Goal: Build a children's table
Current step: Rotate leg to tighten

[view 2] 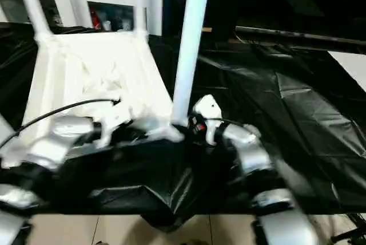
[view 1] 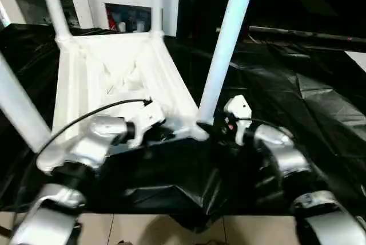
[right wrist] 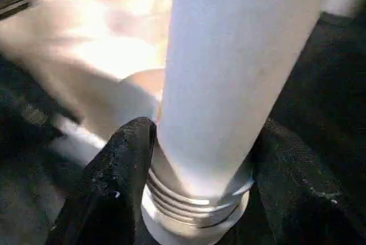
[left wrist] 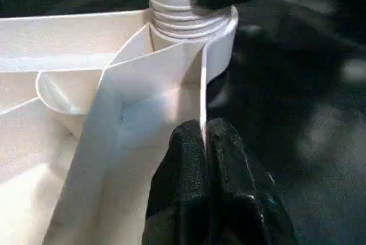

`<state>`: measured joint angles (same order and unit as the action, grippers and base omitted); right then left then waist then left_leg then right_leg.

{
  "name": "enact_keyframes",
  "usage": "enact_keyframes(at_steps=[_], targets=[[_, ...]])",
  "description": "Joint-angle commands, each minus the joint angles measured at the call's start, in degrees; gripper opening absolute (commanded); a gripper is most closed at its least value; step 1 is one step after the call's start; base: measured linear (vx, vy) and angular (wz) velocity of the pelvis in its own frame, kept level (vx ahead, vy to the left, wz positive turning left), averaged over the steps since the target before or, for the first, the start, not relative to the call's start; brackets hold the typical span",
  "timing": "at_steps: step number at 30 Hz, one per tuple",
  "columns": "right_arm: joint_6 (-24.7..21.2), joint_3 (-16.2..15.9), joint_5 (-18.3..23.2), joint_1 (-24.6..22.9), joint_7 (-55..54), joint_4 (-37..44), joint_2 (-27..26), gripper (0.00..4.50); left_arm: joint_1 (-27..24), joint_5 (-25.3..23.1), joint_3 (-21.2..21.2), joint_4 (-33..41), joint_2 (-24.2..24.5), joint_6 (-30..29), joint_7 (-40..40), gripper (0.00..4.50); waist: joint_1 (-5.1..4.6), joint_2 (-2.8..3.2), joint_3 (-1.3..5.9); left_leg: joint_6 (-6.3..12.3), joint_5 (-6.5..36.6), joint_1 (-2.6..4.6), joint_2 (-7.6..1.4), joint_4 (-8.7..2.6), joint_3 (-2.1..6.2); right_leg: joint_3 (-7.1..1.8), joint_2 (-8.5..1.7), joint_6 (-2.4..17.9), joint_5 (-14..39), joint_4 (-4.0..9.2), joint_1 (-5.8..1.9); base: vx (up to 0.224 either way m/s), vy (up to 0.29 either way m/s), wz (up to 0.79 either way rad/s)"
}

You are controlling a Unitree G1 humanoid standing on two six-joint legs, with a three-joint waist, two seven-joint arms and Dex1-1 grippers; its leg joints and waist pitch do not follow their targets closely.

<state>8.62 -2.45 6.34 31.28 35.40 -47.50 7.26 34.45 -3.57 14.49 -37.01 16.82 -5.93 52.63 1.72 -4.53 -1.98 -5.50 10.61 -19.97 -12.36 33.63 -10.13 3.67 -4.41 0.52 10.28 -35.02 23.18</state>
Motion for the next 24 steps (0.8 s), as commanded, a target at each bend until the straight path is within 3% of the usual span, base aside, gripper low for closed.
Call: enact_keyframes(at_steps=[1,3,5,6,8,10,11,12,16,17,20,21,24], targets=[[-2.5,0.33,-0.52,-1.18,-6.87,-1.67,-2.14,2.35,-0.82,-0.03,1.61,-3.64,-4.47,-1.83,-4.15,0.0,-0.2,-0.17,2.0,0.04,20.39,0.24,-0.84,-4.59,0.49,-2.17,-3.37,4.66,32.95,6.27,-0.92,0.0,0.0,0.0],[-3.61,0.46,-1.9,-1.18,-14.61,-2.75,-6.01,2.23,1.21,-0.83,1.52,-5.85,-8.69,-2.84,-9.22,0.0,-0.11,0.11,2.06,-0.17,21.27,0.54,-0.69,-4.57,0.58,-2.17,-3.33,4.06,32.72,6.44,-0.69,0.0,0.0,0.0],[-4.13,0.62,-2.11,-1.06,-16.71,-3.05,-7.21,2.23,1.69,-1.12,1.56,-6.37,-9.86,-3.06,-10.44,0.0,-0.13,-0.13,2.12,-0.13,21.87,0.54,-0.5,-4.59,0.65,-2.15,-3.27,3.64,32.81,6.55,-0.64,0.0,0.0,0.0],[-4.4,0.34,-2.76,-0.41,-19.3,-3.37,-9.98,2.23,2.68,-2.09,2.06,-7.58,-12.23,-2.93,-12.39,0.0,-0.22,0.28,2.11,0.02,22.59,0.53,-0.45,-4.63,0.69,-2.17,-3.24,3.42,32.79,6.7,-0.54,0.0,0.0,0.0],[-3.51,-1.35,-4.38,0.18,-19.3,-3.02,-11.41,2.23,3.15,-2.89,3.16,-8.04,-13.75,-2.45,-12.51,0.0,-0.2,0.17,2.17,0.24,23.28,0.5,-0.43,-4.7,0.77,-2.01,-3.24,3.08,32.77,6.86,-0.59,0.0,0.0,0.0],[-2.56,-2.33,-5.42,0.57,-19.13,-2.85,-11.47,2.23,3.5,-3.66,3.92,-8.54,-13.93,-2.1,-11.99,0.0,-0.15,0.59,2.3,0.54,23.18,0.28,-0.47,-4.87,0.86,-2.07,-3.32,3.24,31.37,6.76,-0.81,0.0,0.0,0.0],[-1.95,-2.28,-5.29,0.64,-18.41,-2.63,-11.09,2.23,3.49,-4.09,4.31,-8.62,-13.5,-2.0,-11.3,0.0,-0.22,0.42,2.38,0.67,22.74,0.08,-0.54,-4.97,0.87,-2.04,-3.31,3.56,29.86,6.64,-1.03,0.0,0.0,0.0],[-0.71,-1.91,-4.72,0.66,-16.7,-1.98,-9.83,2.69,3.38,-4.78,4.85,-8.66,-12.25,-2.0,-9.87,0.0,-0.16,0.4,2.42,0.8,22.38,0.0,-0.57,-5.04,0.83,-2.07,-3.34,3.91,28.79,6.58,-1.13,0.0,0.0,0.0],[-0.64,-1.06,-3.74,0.67,-13.94,-0.85,-6.86,2.85,3.13,-5.32,5.24,-8.32,-9.83,-2.53,-7.05,0.0,-0.11,0.32,2.36,1.16,22.22,-0.18,-0.63,-5.09,0.79,-2.11,-3.41,4.6,28.01,6.54,-1.28,0.0,0.0,0.0],[-0.9,-0.98,-3.48,0.55,-11.77,0.06,-5.14,3.08,2.96,-5.41,5.22,-8.02,-8.65,-2.74,-5.49,0.0,-0.05,0.25,2.39,1.42,22.12,-0.21,-0.65,-5.08,0.78,-2.1,-3.43,4.7,27.93,6.51,-1.39,0.0,0.0,0.0],[-5.23,-1.58,-1.45,-0.82,-1.06,4.61,0.38,3.18,2.56,-5.03,4.77,-7.21,-5.45,-2.3,-0.68,0.0,0.19,0.04,2.41,2.32,20.32,-0.37,-0.62,-5.04,0.63,-2.16,-3.34,5.06,26.45,6.44,-1.82,0.0,0.0,0.0],[-5.55,-1.74,-1.26,-1.01,0.18,5.13,0.99,3.18,2.51,-4.95,4.73,-7.1,-5.12,-2.22,-0.17,0.0,0.3,0.06,2.56,3.15,17.81,-0.83,-0.71,-5.04,0.58,-2.31,-3.5,5.53,24.34,6.12,-2.17,0.0,0.0,0.0],[-6.6,-3.45,0.15,-2.9,10.94,9.61,6.59,3.18,1.82,-3.83,4.8,-5.9,-1.8,-0.44,5.99,0.0,0.58,0.24,2.84,3.62,13.47,-0.82,-1.01,-4.76,0.4,-2.37,-3.37,8.27,15.87,5.24,-2.58,0.0,0.0,0.0]])
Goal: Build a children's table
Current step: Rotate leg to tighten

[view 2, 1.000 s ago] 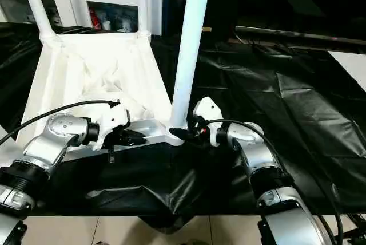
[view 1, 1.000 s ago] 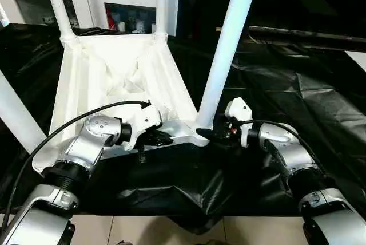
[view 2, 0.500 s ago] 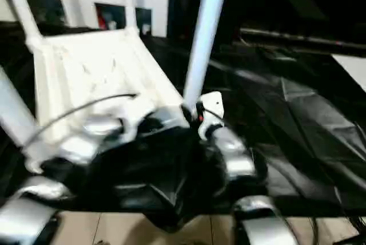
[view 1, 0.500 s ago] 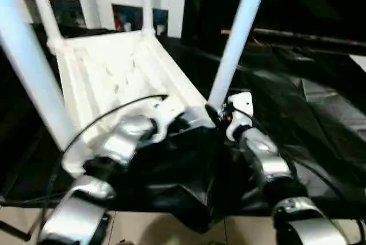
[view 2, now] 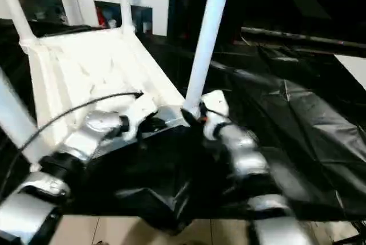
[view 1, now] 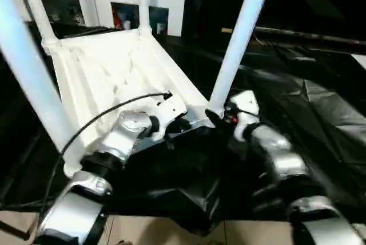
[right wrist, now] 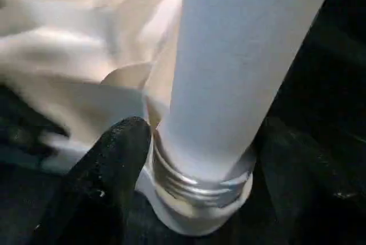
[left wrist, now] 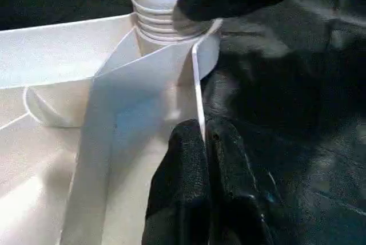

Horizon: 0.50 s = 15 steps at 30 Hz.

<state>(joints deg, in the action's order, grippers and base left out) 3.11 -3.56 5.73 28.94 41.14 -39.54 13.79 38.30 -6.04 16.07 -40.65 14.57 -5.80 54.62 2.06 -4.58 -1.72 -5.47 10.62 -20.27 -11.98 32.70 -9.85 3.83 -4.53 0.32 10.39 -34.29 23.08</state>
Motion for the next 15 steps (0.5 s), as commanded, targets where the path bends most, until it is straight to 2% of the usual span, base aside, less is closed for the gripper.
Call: enact_keyframes(at_steps=[1,2,3,4,6,7,8,11,13,15], targets=[[-1.09,-2.95,0.98,-1.0,8.53,2.75,1.89,3.18,-2.29,-0.8,3.33,-1.74,1.56,-0.38,6.41,0.0,0.24,0.41,2.76,4.2,11.41,-0.54,-1.32,-3.64,-0.05,-2.53,-3.15,10.16,10.83,3.98,-2.71,0.057,-0.006,-0.02],[-1.04,-3.3,1.07,-1.22,10.4,3.31,2.95,3.18,-2.44,-0.46,3.4,-1.43,2.18,-0.35,7.82,0.0,0.24,0.37,2.79,4.43,10.72,-0.51,-1.36,-3.61,-0.05,-2.51,-3.14,10.94,9.07,3.77,-2.81,0.053,-0.002,0.0],[-0.93,-3.46,1.09,-1.22,11.36,3.48,3.55,3.18,-2.68,-0.16,3.67,-0.91,2.83,-0.25,9.29,0.0,0.25,0.42,2.88,5.28,8.78,-0.27,-1.38,-3.34,-0.25,-2.54,-3.04,13.03,4.46,3.24,-2.8,0.053,-0.002,0.0],[-0.61,-3.83,1.11,-1.16,13.66,3.8,5.04,3.18,-3.34,0.62,4.44,0.52,4.52,-0.02,13.22,0.0,0.26,0.79,2.84,5.36,8.6,-0.2,-1.4,-3.38,-0.19,-2.52,-3.09,13.71,3.66,3.13,-2.86,0.0,0.0,0.0],[-0.67,-4.02,0.96,-0.72,15.54,4.07,6.24,3.18,-4.05,0.73,5.47,2.29,6.54,0.22,16.56,0.0,0.12,0.75,2.83,5.52,8.77,-0.17,-1.42,-3.4,-0.25,-2.47,-3.07,14.66,3.27,3.07,-3.04,0.0,0.0,0.0],[-0.8,-4.08,0.79,-0.4,15.99,4.0,6.51,3.18,-4.08,0.15,5.74,2.51,7.07,0.15,16.43,0.0,0.08,0.86,2.72,5.16,9.91,0.15,-1.57,-3.46,-0.35,-2.53,-3.08,15.13,4.38,3.18,-2.85,0.0,0.0,0.0],[-0.95,-4.12,0.79,-0.34,16.2,4.11,6.59,3.18,-4.08,-0.12,5.87,2.56,7.27,0.2,16.36,0.0,0.08,0.86,2.72,5.16,9.91,0.15,-1.57,-3.46,-0.35,-2.53,-3.08,15.13,4.38,3.18,-2.85,0.0,0.0,0.0],[-1.88,-4.41,1.02,-0.29,16.96,4.94,6.67,3.18,-3.54,-0.44,4.57,1.13,6.43,0.41,13.36,0.0,0.34,0.75,2.4,3.46,12.63,0.41,-1.6,-3.73,-0.33,-2.6,-3.12,14.45,8.63,3.6,-2.79,0.0,0.0,0.0],[-1.96,-4.5,1.08,-0.3,17.08,5.03,6.61,3.22,-3.48,0.17,4.06,0.91,6.05,0.44,13.38,0.45,0.47,0.82,2.35,2.69,13.77,0.48,-1.57,-3.83,-0.26,-2.61,-3.19,13.48,11.29,3.84,-2.75,0.0,0.0,0.0],[-2.02,-4.65,1.19,-0.34,17.55,5.2,6.37,3.22,-3.26,0.42,3.4,0.23,5.61,0.93,11.96,0.58,0.54,0.62,2.44,2.41,13.44,0.35,-1.52,-3.81,-0.17,-2.64,-3.17,12.68,11.48,3.79,-2.83,0.0,0.0,0.0]])
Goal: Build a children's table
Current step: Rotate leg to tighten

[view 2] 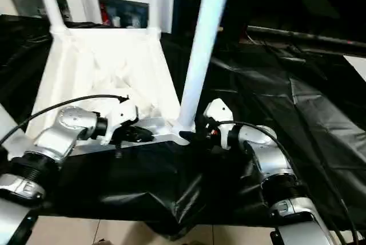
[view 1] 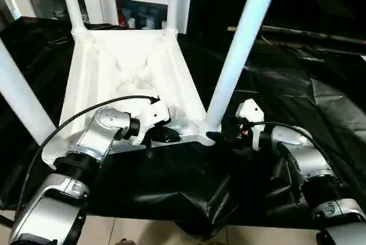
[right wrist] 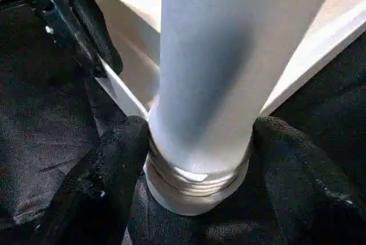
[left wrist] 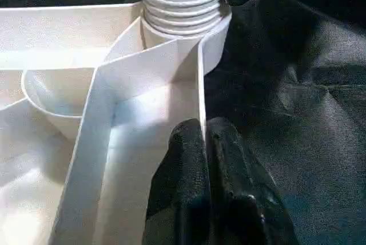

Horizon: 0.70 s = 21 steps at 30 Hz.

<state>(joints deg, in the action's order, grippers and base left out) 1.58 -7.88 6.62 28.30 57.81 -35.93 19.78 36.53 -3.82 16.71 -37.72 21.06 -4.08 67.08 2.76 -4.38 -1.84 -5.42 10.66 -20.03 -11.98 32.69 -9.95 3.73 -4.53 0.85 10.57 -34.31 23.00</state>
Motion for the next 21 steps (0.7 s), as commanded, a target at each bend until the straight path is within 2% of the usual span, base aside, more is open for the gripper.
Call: enact_keyframes(at_steps=[1,2,8,11,13,15,21], targets=[[-0.52,-0.37,0.41,0.29,1.08,1.66,0.33,3.22,-1.52,-1.74,2.71,-2.66,-0.87,-0.72,-0.58,0.58,-0.1,0.45,2.62,2.4,13.1,0.1,-1.52,-3.78,-0.08,-2.55,-3.21,12.08,11.07,3.79,-2.77,0.0,0.0,0.0],[-0.55,-0.42,0.48,0.32,1.19,1.7,0.26,3.22,-1.61,-1.94,2.83,-2.67,-0.71,-0.73,-0.71,0.79,-0.08,0.41,2.61,2.54,12.59,-0.02,-1.49,-3.76,-0.09,-2.56,-3.21,11.97,10.7,3.77,-2.8,0.0,0.0,0.0],[-0.5,-0.09,0.7,0.76,1.76,1.31,0.06,3.22,-1.78,-2.18,2.51,-3.79,-0.05,0.71,-0.75,0.79,-0.05,0.53,2.64,2.8,11.82,-0.04,-1.43,-3.68,-0.12,-2.54,-3.17,12.04,10.25,3.7,-2.79,0.0,0.0,0.0],[-0.39,0.12,0.87,0.96,1.82,1.13,-0.1,3.22,-1.23,-1.91,1.63,-5.08,-0.01,0.59,-0.83,0.45,-0.04,0.53,2.65,2.71,12.01,-0.02,-1.4,-3.66,-0.13,-2.52,-3.13,12.0,10.41,3.72,-2.78,0.0,0.0,0.0],[-0.21,0.01,0.75,1.01,1.81,0.92,-0.23,3.22,-1.24,-1.6,1.69,-4.95,0.22,-0.34,0.24,0.44,-0.04,0.52,2.59,2.63,12.36,-0.07,-1.38,-3.7,-0.1,-2.52,-3.18,11.71,11.52,3.8,-2.79,0.0,0.0,0.0],[0.52,-0.5,0.03,1.27,1.62,0.11,-0.48,3.22,-1.53,-1.75,2.46,-4.23,0.88,-1.75,1.67,0.1,-0.08,0.59,2.6,2.44,12.74,0.0,-1.46,-3.73,-0.07,-2.55,-3.24,11.66,12.19,3.81,-2.7,0.0,0.0,0.0],[2.0,-0.66,-0.85,2.08,0.34,-1.56,-1.21,3.22,-2.09,-1.62,2.84,-3.73,1.07,-2.19,2.67,0.03,-0.41,0.63,2.71,2.68,11.42,-0.04,-1.41,-3.62,-0.12,-2.53,-3.09,12.88,8.88,3.5,-2.78,0.0,0.0,0.0]])
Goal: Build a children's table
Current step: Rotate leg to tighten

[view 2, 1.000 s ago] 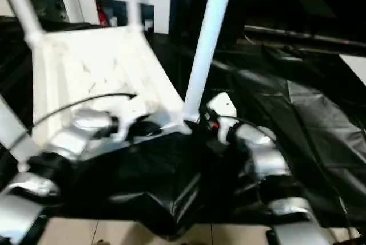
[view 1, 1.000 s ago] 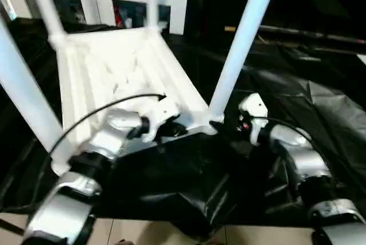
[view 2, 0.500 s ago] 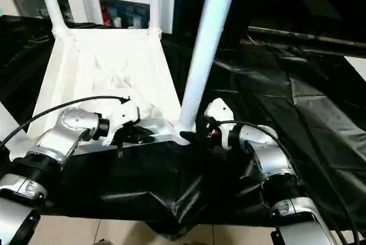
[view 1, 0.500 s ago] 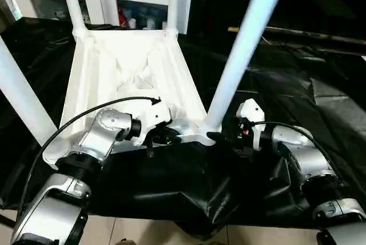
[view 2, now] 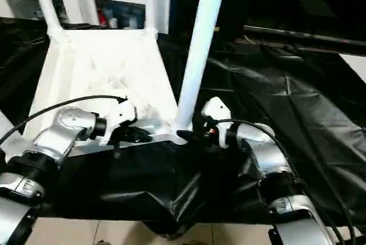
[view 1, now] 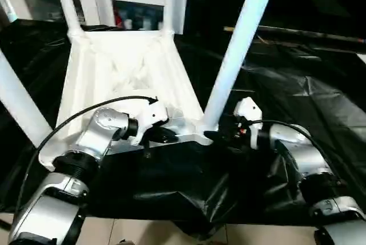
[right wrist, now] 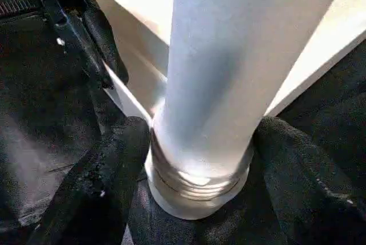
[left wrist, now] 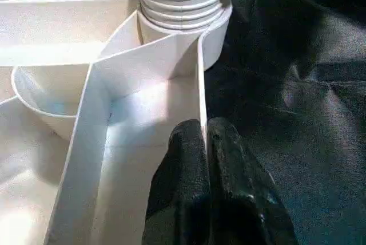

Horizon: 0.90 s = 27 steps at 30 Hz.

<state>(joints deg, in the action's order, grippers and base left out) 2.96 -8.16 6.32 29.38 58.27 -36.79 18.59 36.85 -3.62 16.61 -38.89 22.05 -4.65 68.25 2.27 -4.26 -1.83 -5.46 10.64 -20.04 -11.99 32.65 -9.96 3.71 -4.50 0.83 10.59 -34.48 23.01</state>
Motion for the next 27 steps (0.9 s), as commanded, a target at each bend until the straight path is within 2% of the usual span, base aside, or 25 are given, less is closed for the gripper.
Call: enact_keyframes(at_steps=[1,5,10,12,18,27], targets=[[0.67,-0.37,-0.58,1.05,-0.16,-0.78,-0.06,3.22,-2.43,-1.82,2.93,-2.54,0.06,-1.63,1.52,0.03,0.08,0.47,2.75,2.79,11.21,-0.06,-1.37,-3.53,-0.11,-2.52,-3.15,12.98,8.52,3.59,-2.88,0.0,0.0,0.0],[1.57,-0.71,-1.37,1.78,-0.39,-2.48,-0.54,3.22,-2.59,-1.85,2.88,-2.17,-0.21,-1.97,1.67,0.03,-0.06,0.53,2.71,2.7,11.81,-0.06,-1.37,-3.56,-0.09,-2.5,-3.22,13.04,9.81,3.7,-2.88,0.0,0.0,0.0],[2.85,-0.88,-1.78,3.06,-1.19,-5.04,-1.74,3.22,-2.78,-1.63,2.85,-1.67,-0.25,-2.21,1.15,0.03,-0.09,0.62,2.77,2.92,11.03,0.0,-1.41,-3.5,-0.13,-2.53,-3.17,13.64,7.65,3.47,-2.86,0.0,0.0,0.0],[3.67,-1.15,-2.25,4.05,-1.71,-6.78,-2.6,2.92,-2.9,-1.72,2.73,-1.69,-0.33,-2.01,0.63,0.0,-0.12,0.59,2.76,2.81,11.13,-0.02,-1.4,-3.52,-0.11,-2.52,-3.24,13.87,7.99,3.44,-2.88,0.0,0.0,0.0],[4.22,-0.89,-2.41,4.75,-1.79,-8.22,-3.15,2.62,-2.99,-1.87,2.57,-1.72,-0.08,-1.83,0.14,0.0,-0.11,0.63,2.72,2.84,11.34,0.0,-1.41,-3.56,-0.11,-2.54,-3.18,13.65,8.12,3.46,-2.9,0.0,0.0,0.0],[5.51,-0.69,-3.2,4.81,-3.17,-10.2,-3.54,2.59,-2.83,-2.46,2.11,-2.7,0.42,-0.85,-1.49,0.0,-0.2,0.81,2.7,2.41,12.34,0.0,-1.34,-3.59,-0.08,-2.56,-3.11,13.34,9.28,3.58,-2.86,0.0,0.0,0.0]])
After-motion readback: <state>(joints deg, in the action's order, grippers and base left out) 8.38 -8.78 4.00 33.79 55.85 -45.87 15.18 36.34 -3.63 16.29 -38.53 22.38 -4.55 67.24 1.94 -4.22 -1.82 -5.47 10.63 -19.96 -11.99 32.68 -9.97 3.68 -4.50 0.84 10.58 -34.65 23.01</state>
